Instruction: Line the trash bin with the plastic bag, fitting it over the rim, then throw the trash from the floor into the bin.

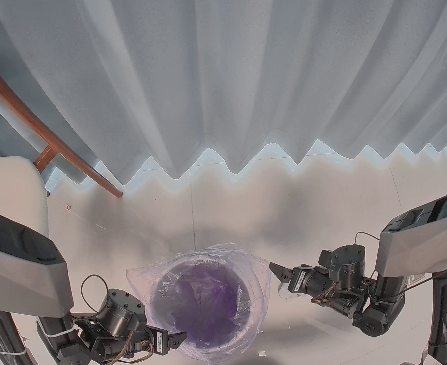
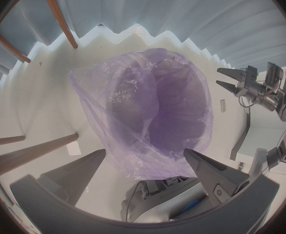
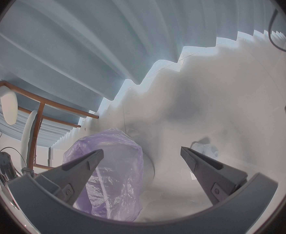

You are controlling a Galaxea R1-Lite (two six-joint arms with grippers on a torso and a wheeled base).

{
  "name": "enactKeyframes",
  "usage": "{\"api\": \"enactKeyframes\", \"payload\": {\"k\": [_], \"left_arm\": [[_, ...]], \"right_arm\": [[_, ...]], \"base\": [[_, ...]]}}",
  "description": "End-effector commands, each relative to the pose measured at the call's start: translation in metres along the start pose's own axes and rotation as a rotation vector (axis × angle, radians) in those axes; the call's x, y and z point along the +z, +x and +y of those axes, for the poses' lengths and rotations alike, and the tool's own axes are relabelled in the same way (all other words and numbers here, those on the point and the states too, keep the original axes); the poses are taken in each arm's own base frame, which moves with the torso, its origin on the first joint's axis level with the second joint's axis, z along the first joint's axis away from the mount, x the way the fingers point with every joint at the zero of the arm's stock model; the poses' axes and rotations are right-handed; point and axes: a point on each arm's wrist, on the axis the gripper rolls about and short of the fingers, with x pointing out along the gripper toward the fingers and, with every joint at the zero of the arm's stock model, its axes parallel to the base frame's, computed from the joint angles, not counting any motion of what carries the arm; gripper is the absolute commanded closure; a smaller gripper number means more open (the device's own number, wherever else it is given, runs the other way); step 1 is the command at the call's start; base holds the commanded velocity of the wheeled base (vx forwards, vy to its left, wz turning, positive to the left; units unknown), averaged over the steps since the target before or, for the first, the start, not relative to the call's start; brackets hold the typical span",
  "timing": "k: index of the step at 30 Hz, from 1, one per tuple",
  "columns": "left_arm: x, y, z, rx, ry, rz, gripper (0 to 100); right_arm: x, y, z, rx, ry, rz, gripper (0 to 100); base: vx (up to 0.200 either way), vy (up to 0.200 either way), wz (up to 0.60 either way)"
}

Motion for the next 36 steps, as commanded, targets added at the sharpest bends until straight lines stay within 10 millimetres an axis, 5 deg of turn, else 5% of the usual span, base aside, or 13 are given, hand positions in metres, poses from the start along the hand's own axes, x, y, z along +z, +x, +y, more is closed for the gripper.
{"api": "enactKeyframes", "payload": {"k": [1,28,36], "left_arm": [[-0.004,0.008,0.001,0.045,0.036,0.024,0],[-0.014,0.011,0.003,0.136,0.165,0.052,0],[-0.002,0.016,-0.002,0.127,0.152,-0.006,0]], "right_arm": [[-0.003,0.001,-0.002,-0.007,-0.002,0.01,0],[-0.008,0.0,-0.003,-0.01,-0.003,0.005,0],[-0.009,0.0,0.0,-0.003,-0.007,0.004,0]], "base": [[0.0,0.0,0.0],[0.0,0.0,0.0],[0.0,0.0,0.0]]}}
